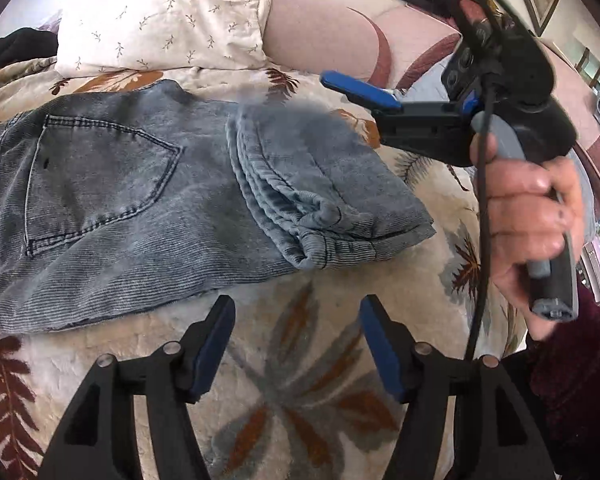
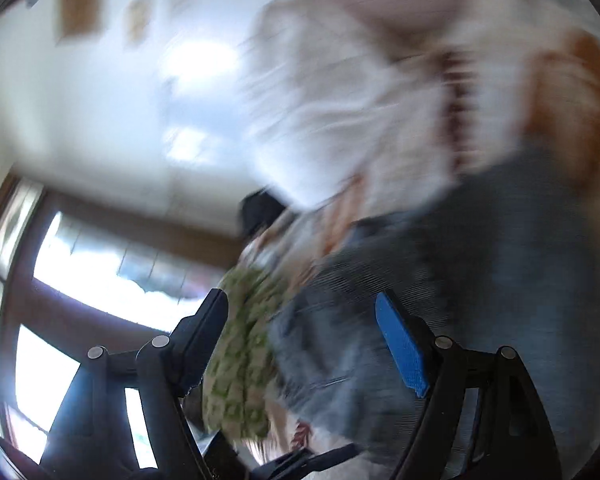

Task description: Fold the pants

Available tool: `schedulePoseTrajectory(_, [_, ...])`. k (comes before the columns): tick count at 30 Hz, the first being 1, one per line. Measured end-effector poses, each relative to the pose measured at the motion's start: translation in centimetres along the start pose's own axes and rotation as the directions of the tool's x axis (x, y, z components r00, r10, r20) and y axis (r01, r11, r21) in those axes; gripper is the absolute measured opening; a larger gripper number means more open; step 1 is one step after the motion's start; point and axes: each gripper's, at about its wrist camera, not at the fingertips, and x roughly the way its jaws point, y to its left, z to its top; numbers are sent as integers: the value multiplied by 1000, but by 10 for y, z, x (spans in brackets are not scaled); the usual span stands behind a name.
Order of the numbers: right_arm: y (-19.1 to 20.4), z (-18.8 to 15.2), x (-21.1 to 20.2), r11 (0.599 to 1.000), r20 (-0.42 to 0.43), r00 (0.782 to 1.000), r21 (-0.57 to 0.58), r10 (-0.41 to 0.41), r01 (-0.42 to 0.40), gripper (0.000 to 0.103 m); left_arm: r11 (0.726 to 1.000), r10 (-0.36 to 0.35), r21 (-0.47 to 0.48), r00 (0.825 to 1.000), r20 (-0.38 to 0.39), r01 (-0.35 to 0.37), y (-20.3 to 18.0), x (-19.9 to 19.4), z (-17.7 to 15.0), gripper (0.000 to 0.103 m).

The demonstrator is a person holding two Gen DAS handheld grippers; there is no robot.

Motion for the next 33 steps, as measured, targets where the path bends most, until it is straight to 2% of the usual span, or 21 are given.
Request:
schedulePoseTrajectory(3, [5,-5,6,1000,-38,999,-23,-19,18,77,999,4,-36,1000,12,-3,7,0,7,67])
schedulePoseTrajectory(5, [-4,-3,-3,998,-25,998,31,-53,54,77,997,-2,-76,1000,16,3,13,2,14,67])
schedulePoseTrajectory(8, [-20,0,-22,978,-7,987,134,-161,161,79,992,-5,-126,1000,6,6,19,6,32,69])
schedulePoseTrajectory(12, [-40,2,-59,956,50,977,226,-205,189,79,986,-2,-169,1000,-6,1,21,11,63,73])
schedulePoseTrajectory(14, [-43,6,-74,952,75,973,234,-219,196,79,987,-14,-163,998,-56,5,17,10,71,80])
schedulePoseTrajectory(17, [-43,10,-87,949,80,969,235,-234,209,79,977,-34,-211,993,-117,8,20,6,66,80])
schedulePoseTrajectory(21, [-46,7,-88,940,28,968,246,-250,236,79,960,-94,-276,980,-177,43,19,-10,41,81])
schedulePoseTrajectory(24, [-52,0,-84,937,-29,976,275,-215,215,79,971,-17,-237,990,-139,-16,15,-20,49,81])
schedulePoseTrajectory(27, [-71,-16,-84,906,-74,991,403,-108,129,79,968,40,-246,998,-55,-53,21,-18,80,82])
schedulePoseTrajectory(29, [-72,-26,-79,905,-114,984,388,-140,173,78,965,87,-245,996,-21,-89,27,-3,103,84])
schedulePoseTrajectory(32, [-77,-32,-67,904,-183,950,305,-253,299,75,959,130,-248,991,-45,-137,35,31,123,84])
schedulePoseTrajectory(33, [-81,-33,-66,900,-195,948,312,-253,305,72,957,138,-248,989,-58,-149,36,42,127,84])
